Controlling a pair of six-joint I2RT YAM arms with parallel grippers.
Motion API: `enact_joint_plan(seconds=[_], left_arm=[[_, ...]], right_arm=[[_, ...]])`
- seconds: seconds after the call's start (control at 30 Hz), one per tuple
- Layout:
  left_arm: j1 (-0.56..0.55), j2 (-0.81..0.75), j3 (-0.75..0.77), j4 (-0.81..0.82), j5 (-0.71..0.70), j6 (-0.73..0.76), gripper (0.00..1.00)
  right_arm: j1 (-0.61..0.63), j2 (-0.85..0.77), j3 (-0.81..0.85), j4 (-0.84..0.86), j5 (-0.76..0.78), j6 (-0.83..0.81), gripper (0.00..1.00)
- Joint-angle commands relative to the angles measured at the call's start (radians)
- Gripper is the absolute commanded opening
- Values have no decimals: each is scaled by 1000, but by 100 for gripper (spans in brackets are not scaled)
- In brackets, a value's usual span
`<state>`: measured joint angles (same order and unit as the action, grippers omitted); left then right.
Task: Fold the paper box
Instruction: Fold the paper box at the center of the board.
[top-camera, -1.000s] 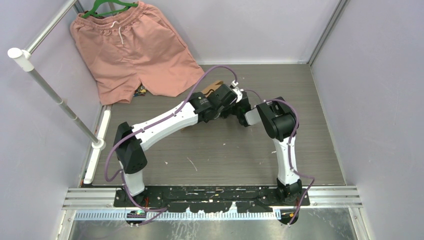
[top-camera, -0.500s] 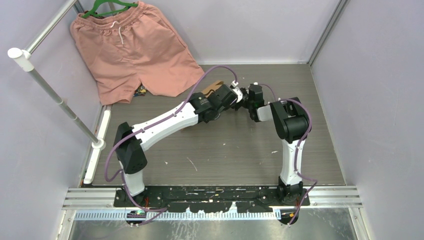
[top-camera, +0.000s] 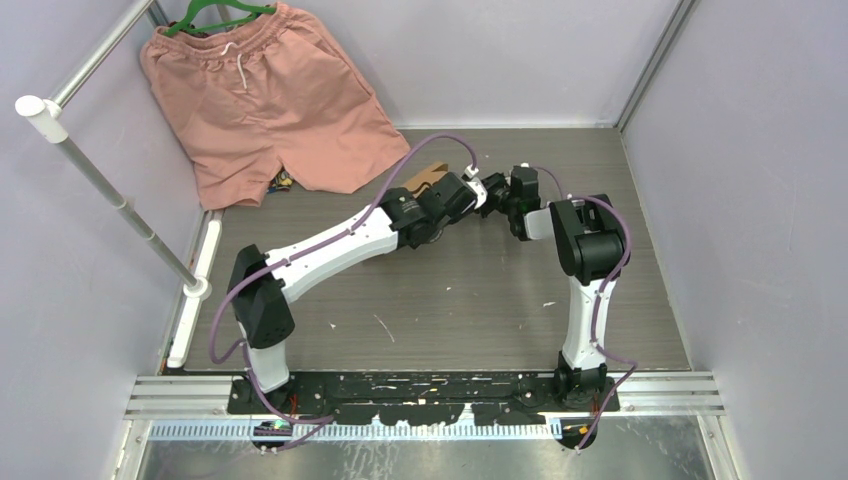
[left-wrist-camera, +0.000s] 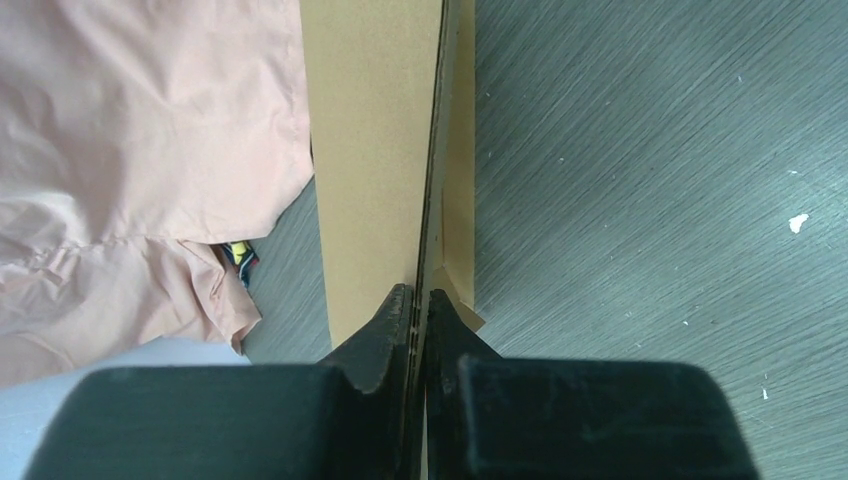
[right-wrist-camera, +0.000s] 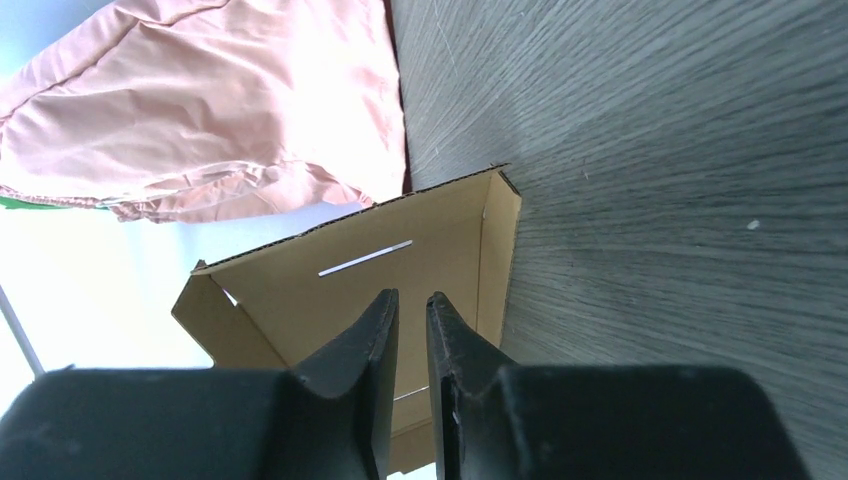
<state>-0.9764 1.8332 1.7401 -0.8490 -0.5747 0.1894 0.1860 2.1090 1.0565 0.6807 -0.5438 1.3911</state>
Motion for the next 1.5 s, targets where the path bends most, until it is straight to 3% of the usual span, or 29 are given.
enact_joint_plan(seconds=[0.0, 0.43, 0.6, 0.7, 1.03, 1.47], left_arm=[[-10, -10, -19, 6, 39, -37, 6], [5, 3, -24, 15, -19, -41, 6], [24, -2, -24, 18, -47, -37, 6], [65, -3, -6, -1, -48, -40, 6], [222, -34, 45, -42, 73, -29, 7], [314, 23, -2, -55, 182, -77, 8]], right_arm=[[0, -28, 55, 24, -25, -15, 23], [3, -9, 81, -60, -41, -70, 23], [5, -16, 86, -175, -29, -152, 24], [12, -23, 98, -270, -13, -224, 30], [45, -47, 199, -555, 52, -433, 40], [102, -42, 300, -784, 163, -583, 45]])
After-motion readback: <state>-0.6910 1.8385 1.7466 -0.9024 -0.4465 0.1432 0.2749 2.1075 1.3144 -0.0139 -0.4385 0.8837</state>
